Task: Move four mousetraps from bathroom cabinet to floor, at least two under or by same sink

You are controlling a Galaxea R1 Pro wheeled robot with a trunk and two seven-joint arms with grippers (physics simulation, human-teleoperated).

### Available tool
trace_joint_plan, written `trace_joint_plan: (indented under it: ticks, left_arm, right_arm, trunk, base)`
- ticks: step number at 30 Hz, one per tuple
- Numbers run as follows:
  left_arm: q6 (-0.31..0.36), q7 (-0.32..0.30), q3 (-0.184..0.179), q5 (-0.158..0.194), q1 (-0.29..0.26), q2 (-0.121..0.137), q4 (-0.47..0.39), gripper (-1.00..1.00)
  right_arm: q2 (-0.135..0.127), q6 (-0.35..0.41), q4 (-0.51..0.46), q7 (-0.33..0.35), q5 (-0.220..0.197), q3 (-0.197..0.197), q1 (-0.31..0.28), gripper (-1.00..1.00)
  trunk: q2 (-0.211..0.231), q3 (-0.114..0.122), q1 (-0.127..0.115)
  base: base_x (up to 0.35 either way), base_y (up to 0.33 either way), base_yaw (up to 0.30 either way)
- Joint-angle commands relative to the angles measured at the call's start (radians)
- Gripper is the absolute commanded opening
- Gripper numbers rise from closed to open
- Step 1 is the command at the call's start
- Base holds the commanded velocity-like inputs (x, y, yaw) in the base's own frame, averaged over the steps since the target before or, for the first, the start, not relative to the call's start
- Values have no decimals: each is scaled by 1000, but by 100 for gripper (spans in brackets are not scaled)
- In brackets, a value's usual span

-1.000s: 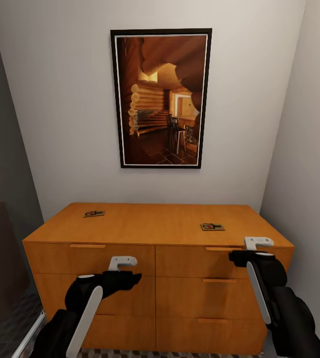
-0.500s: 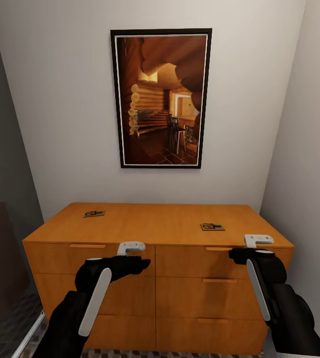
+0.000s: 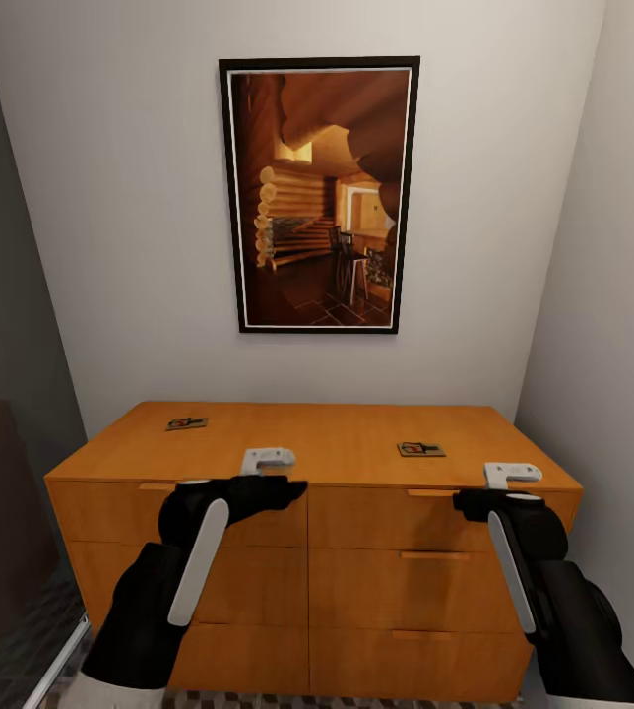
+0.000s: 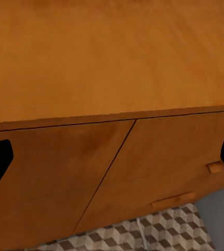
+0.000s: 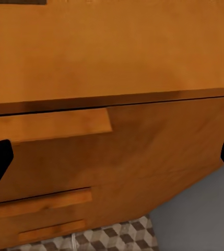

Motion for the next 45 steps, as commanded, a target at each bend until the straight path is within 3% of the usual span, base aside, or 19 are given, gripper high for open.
trace_joint_plan:
  ticks: [1, 17, 27, 40, 45]
  left_arm:
    - [4, 8, 0, 8, -8, -2, -1, 100]
    - [5, 10, -2, 8, -145, -7, 1, 100]
    - [4, 13, -6, -3, -172, 1, 5, 100]
    - [2, 10, -6, -99, -177, 18, 12, 100]
    - [1, 9, -7, -121, -178, 19, 12, 100]
  right_arm:
    - [0, 5, -1, 2, 5, 0, -2, 100]
    - [0, 5, 0, -1, 6, 2, -19, 100]
    - [3, 5, 1, -2, 9, 3, -53, 100]
    - [27, 5, 13, -5, 11, 7, -176, 100]
    - [34, 5, 23, -6, 9, 8, -213, 100]
  trunk:
    - [-1, -1, 0]
    - [-1, -1, 0]
    - [-1, -1, 0]
    - [-1, -1, 0]
    - [-1, -1, 0]
  base:
    - [0, 0, 0]
    - [0, 0, 0]
    - [0, 0, 0]
    - [0, 0, 0]
    - [0, 0, 0]
